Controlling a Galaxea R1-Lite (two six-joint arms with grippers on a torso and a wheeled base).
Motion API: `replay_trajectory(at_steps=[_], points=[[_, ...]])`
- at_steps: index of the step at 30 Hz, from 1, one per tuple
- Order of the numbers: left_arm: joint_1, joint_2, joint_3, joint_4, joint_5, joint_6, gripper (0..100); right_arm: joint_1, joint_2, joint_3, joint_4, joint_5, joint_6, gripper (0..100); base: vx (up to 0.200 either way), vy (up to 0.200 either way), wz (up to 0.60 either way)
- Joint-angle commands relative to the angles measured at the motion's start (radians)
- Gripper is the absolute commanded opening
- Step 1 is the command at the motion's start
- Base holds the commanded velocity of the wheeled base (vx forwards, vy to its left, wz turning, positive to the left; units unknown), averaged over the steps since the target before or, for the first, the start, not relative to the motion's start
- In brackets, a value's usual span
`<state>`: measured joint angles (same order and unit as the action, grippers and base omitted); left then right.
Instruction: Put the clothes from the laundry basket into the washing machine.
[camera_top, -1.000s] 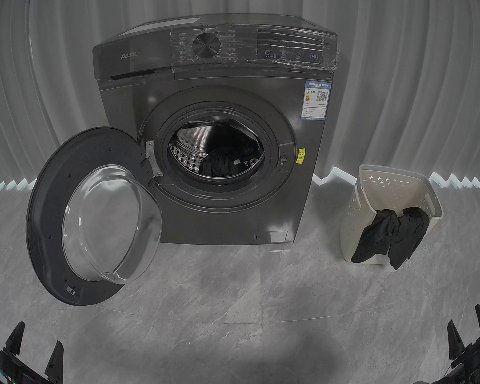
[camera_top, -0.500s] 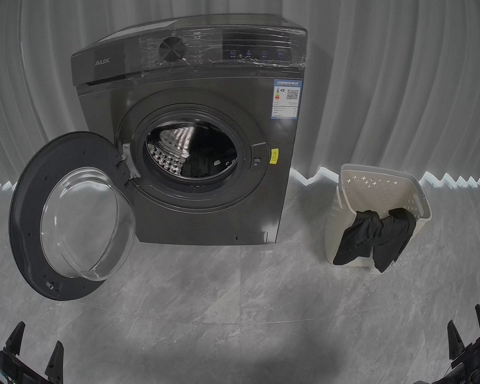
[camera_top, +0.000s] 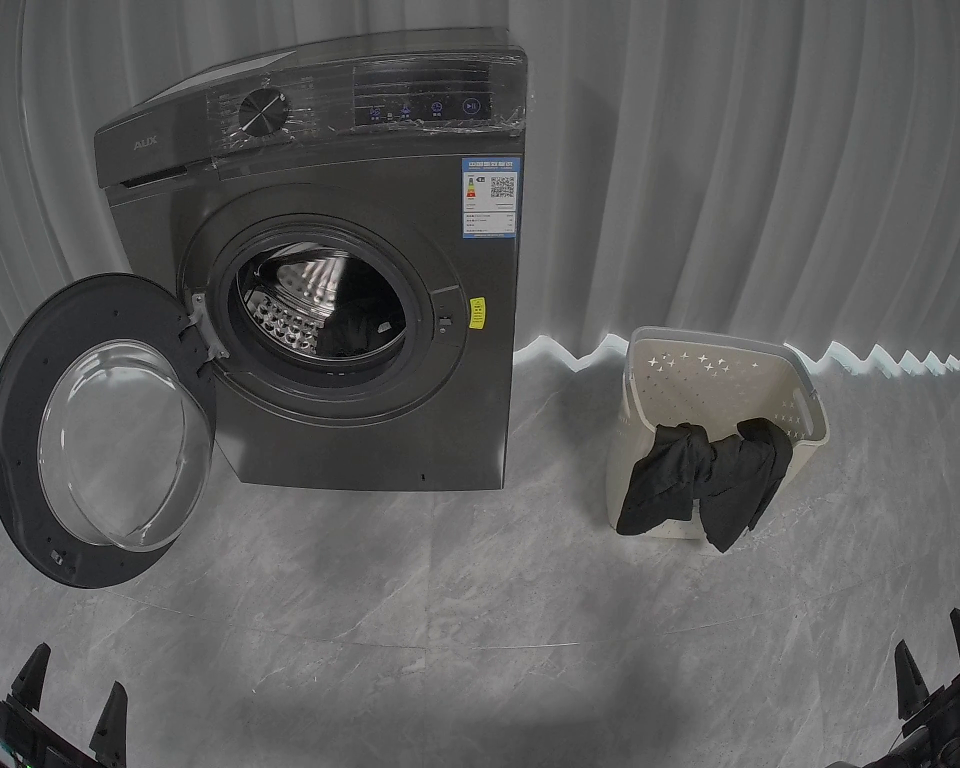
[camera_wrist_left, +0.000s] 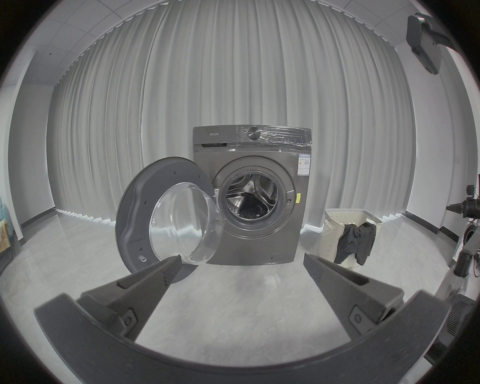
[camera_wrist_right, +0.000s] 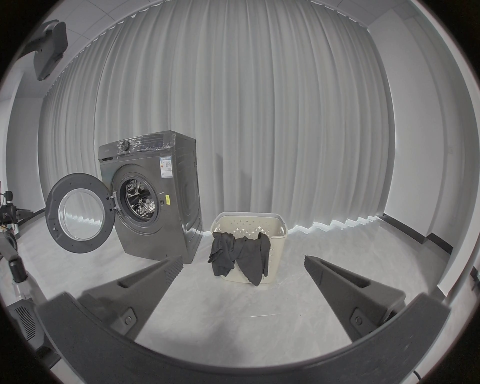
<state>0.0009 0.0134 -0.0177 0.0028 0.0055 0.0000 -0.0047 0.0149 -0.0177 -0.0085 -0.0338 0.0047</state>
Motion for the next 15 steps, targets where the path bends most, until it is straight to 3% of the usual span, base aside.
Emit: replay_trajectory(at_steps=[1,15], points=[[0.001,-0.013,0.016,0.0,0.001,-0.002,100,0.0,-0.015,0.018,-0.001,0.0,0.0,100,0.0,-0.2,0.0],[0.001,-0.013,0.016,-0.001,0.001,-0.002,100,0.0,-0.015,0.018,-0.001,0.0,0.0,100,0.0,-0.2,0.0]])
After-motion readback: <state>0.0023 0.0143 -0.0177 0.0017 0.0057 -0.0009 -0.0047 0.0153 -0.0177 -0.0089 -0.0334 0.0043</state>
